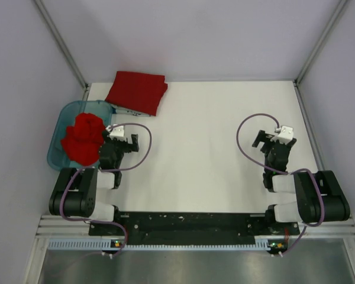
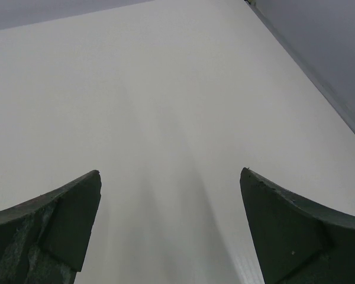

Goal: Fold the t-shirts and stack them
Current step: Grab crumpled tshirt from bin with the left arm

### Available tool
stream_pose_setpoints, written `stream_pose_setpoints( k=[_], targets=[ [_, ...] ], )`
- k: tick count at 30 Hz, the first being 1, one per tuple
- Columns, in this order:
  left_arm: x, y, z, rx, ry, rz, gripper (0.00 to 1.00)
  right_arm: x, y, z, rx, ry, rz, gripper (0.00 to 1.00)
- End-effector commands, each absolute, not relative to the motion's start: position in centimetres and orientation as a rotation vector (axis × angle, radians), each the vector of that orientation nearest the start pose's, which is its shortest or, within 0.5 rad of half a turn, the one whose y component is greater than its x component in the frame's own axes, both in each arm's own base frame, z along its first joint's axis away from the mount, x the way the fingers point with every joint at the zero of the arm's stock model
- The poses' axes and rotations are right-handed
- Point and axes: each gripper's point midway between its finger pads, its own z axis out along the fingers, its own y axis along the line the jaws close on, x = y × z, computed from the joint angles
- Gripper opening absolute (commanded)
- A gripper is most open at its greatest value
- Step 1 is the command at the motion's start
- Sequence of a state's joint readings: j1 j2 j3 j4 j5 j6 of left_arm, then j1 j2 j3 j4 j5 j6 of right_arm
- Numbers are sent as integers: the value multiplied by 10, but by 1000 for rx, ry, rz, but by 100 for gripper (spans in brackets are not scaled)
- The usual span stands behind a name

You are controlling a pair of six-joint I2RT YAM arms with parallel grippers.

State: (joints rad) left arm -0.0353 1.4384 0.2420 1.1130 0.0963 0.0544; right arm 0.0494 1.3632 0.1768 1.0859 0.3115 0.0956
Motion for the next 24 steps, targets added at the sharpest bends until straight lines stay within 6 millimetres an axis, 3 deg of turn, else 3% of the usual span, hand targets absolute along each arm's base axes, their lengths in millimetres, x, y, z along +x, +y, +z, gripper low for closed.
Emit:
stream_pose_setpoints(
  k=[1, 6, 8, 9, 10, 11, 12, 19, 21, 24],
  targets=[
    [380, -27, 125, 142, 1588, -66, 99, 355, -32, 115, 262, 1595, -137, 99],
    [381, -28, 125, 146, 1587, -70, 99, 355, -32, 115, 262, 1595, -137, 99],
    [378, -45, 136, 256, 1554, -128, 99, 355, -32, 114, 262, 1597, -138, 99],
    [377, -51, 131, 312, 1600, -150, 99, 355, -32, 114, 261, 1597, -139, 99],
    [378, -52, 125, 316, 1658, -160, 99, 355, -32, 114, 263, 1596, -139, 99],
    [378, -52, 125, 318, 1636, -155, 99, 355, -32, 114, 262, 1597, -138, 99],
    [379, -52, 138, 310, 1558, -148, 99, 355, -32, 114, 261, 1597, -139, 99],
    [369, -57, 133, 350, 1567, -161, 98, 355, -32, 114, 262, 1598, -138, 99],
    [370, -61, 158, 374, 1524, -174, 98, 355, -31, 117, 250, 1591, -137, 99],
    [380, -58, 224, 352, 1484, -192, 97, 355, -28, 139, 229, 1605, -130, 99]
  ],
)
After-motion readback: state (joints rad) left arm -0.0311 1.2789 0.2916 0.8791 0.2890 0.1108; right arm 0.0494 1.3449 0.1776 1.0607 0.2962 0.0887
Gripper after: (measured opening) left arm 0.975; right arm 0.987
